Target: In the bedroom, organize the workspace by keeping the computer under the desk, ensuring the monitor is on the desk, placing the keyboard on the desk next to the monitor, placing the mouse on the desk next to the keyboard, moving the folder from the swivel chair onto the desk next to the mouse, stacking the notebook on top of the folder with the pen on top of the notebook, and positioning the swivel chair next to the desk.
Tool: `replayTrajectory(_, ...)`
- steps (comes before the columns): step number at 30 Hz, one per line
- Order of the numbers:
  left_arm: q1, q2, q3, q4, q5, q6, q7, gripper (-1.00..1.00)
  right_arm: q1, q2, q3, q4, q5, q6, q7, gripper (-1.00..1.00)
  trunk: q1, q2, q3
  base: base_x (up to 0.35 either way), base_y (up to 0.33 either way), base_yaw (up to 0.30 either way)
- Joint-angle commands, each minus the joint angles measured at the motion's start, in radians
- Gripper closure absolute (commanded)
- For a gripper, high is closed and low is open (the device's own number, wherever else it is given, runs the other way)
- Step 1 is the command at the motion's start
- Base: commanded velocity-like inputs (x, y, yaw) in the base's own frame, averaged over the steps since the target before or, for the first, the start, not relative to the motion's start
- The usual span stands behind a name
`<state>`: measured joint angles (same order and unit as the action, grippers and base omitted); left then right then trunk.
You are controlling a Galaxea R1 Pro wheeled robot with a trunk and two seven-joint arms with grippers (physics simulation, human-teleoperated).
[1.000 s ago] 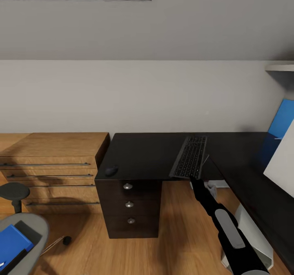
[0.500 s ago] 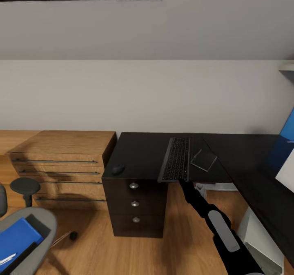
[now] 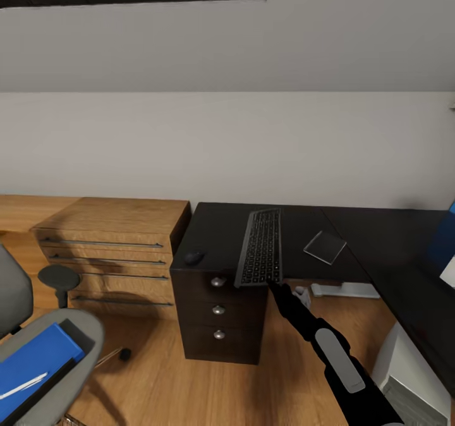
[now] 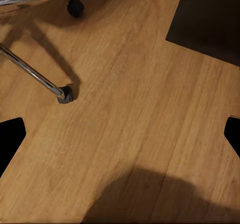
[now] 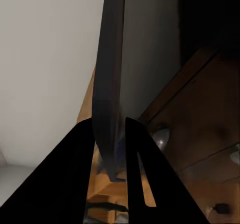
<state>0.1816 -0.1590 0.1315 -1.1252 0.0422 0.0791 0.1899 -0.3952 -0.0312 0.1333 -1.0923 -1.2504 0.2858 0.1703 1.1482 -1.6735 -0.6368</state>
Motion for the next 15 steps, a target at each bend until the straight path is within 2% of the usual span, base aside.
replayTrajectory(1,0.0,-0.001,0.0,-0.002,0.005,0.006,0.002,-1.0,-0.001,-0.001,0.001,0.0,-0.009,0.003,0.004,1.0,-0.001,0.0,-0.001,-0.259,0.12,0.002)
replayTrajectory(6,0.0,-0.001,0.0,-0.002,0.005,0.005,0.002,-1.0,-0.001,-0.001,0.002,0.002,-0.009,0.012,0.011,1.0,-0.001,0.0,-0.001,-0.191,0.075,0.001)
replayTrajectory(15,0.0,-0.001,-0.001,-0.002,0.005,0.005,0.002,-1.0,-0.001,0.003,0.004,0.002,-0.005,0.006,0.012,1.0,-0.001,0.0,-0.001,-0.023,0.007,0.0)
